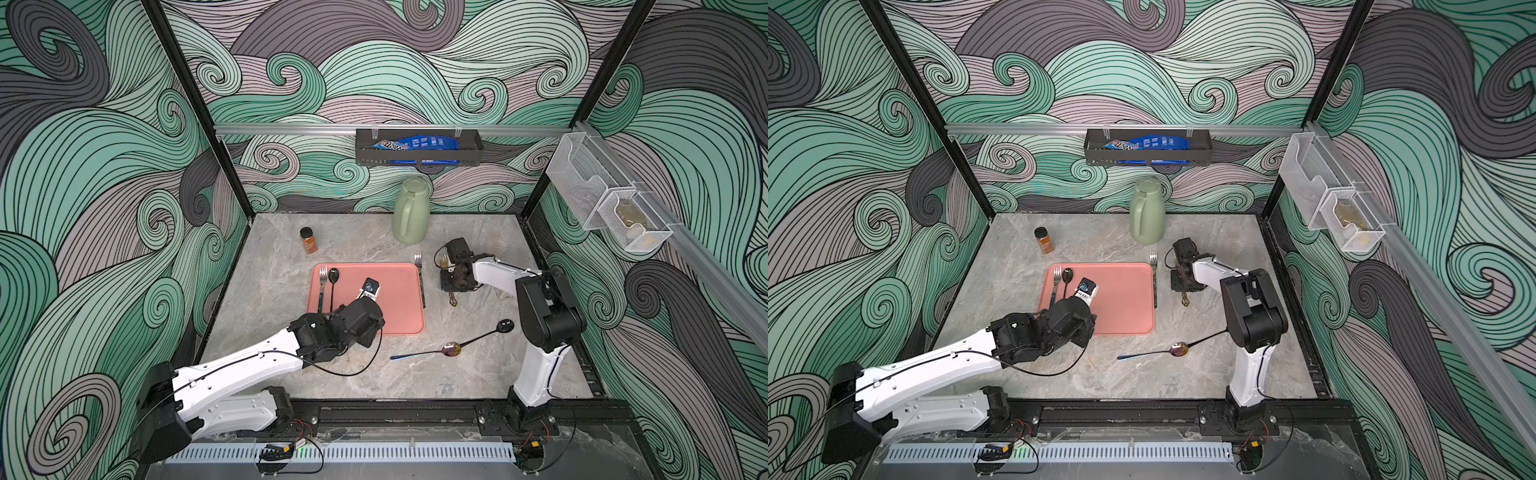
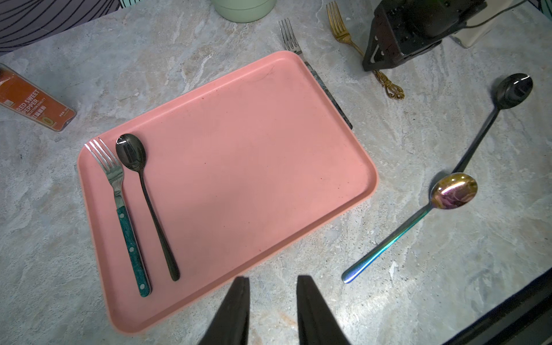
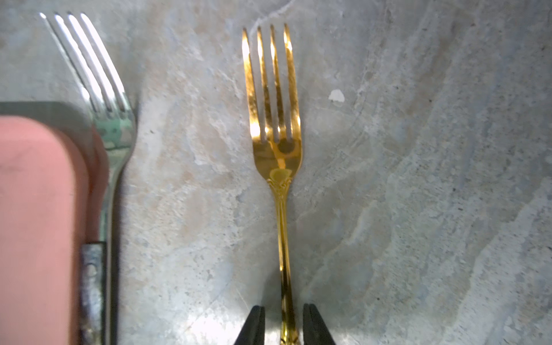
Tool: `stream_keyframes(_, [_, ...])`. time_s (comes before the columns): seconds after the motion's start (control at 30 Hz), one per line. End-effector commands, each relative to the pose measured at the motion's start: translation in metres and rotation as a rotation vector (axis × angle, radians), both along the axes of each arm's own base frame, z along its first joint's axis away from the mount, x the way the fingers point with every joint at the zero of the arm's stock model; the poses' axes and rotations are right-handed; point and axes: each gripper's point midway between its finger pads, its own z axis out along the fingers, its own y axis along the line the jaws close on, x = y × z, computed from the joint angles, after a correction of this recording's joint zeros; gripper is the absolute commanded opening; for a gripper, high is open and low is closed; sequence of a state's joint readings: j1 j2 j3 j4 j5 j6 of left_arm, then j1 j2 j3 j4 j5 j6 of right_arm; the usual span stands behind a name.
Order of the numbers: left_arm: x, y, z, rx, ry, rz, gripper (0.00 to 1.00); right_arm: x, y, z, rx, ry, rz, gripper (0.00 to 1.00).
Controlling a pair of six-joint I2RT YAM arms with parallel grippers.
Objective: Set the spoon and fork side by side
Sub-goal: Pick up the fork at the center of the board.
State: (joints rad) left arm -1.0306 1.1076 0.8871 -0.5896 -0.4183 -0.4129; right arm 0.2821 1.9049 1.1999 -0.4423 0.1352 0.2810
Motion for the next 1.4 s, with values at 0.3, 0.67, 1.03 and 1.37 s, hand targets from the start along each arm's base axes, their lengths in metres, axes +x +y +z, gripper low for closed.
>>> stream_keyframes(0.3, [-0.001,0.007,0.001,0.007,-0.015,0.013,0.3,0.025,0.004,-0.011,0.001,0.015,0.055,0.24])
stream_keyframes(0.67, [-0.001,0.008,0.0,0.003,-0.017,0.013,0.31,0.024,-0.003,-0.021,-0.054,0.045,0.025,0.21])
stream_keyframes(1.03, [-0.002,0.009,0.001,0.002,-0.016,0.016,0.31,0.018,-0.002,-0.019,-0.052,0.064,0.014,0.0])
stream_keyframes(1.37, [-0.004,0.015,0.005,-0.018,-0.026,0.037,0.31,-0.003,0.003,0.018,-0.019,0.051,-0.051,0.0])
